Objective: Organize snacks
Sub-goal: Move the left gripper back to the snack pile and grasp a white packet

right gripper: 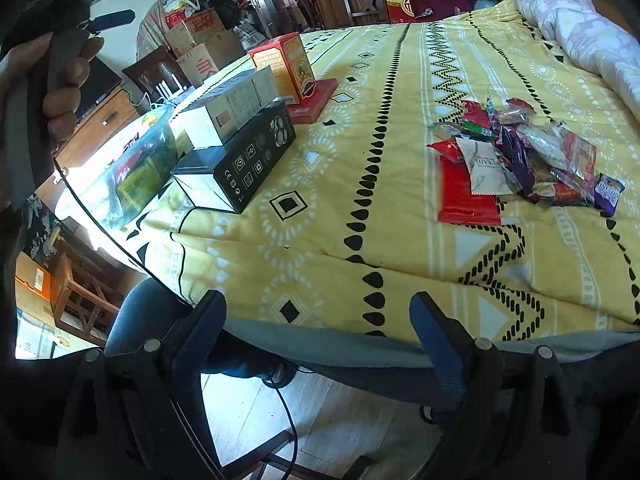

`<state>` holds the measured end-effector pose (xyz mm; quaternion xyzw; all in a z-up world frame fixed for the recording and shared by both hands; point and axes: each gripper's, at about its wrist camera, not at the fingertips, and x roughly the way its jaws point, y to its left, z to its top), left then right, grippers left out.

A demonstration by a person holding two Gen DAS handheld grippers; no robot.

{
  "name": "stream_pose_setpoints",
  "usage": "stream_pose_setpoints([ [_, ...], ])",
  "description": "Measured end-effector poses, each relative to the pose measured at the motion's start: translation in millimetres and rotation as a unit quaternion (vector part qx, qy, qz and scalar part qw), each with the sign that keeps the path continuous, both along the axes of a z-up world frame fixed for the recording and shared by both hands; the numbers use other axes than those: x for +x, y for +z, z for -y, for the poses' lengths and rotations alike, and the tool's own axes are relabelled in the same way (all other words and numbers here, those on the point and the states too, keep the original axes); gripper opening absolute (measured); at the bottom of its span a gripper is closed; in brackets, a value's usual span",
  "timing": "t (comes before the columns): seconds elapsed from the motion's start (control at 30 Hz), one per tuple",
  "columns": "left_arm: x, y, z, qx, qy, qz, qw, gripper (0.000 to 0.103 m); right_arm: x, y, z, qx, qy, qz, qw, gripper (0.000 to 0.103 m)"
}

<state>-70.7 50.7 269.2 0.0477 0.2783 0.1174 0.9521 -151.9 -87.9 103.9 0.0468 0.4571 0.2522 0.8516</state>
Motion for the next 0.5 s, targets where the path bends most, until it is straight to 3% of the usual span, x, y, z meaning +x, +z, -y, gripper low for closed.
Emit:
stream_pose_setpoints([
  [0.17, 14, -17, 24, -0.01, -0.021, -0.031, 0.9993, 0.099, -10, -13, 15, 0.052, -0.01, -0.024, 0.998, 0.101],
  [0.27, 24, -45, 45, -0.025, -0.075, -0.07, 0.9944, 0.101, -17, -22, 24, 0.066, -0.015, -0.034, 0.997, 0.101],
  [0.4, 42, -98, 85, -0.045, -0.16, -0.162, 0.9726, 0.101, -15, -35, 45, 0.075, -0.035, -0.045, 0.996, 0.101],
  [0.5, 56, -135, 112, -0.058, -0.176, -0.215, 0.9588, 0.1, -7, -43, 67, 0.084, -0.061, -0.056, 0.993, 0.101],
])
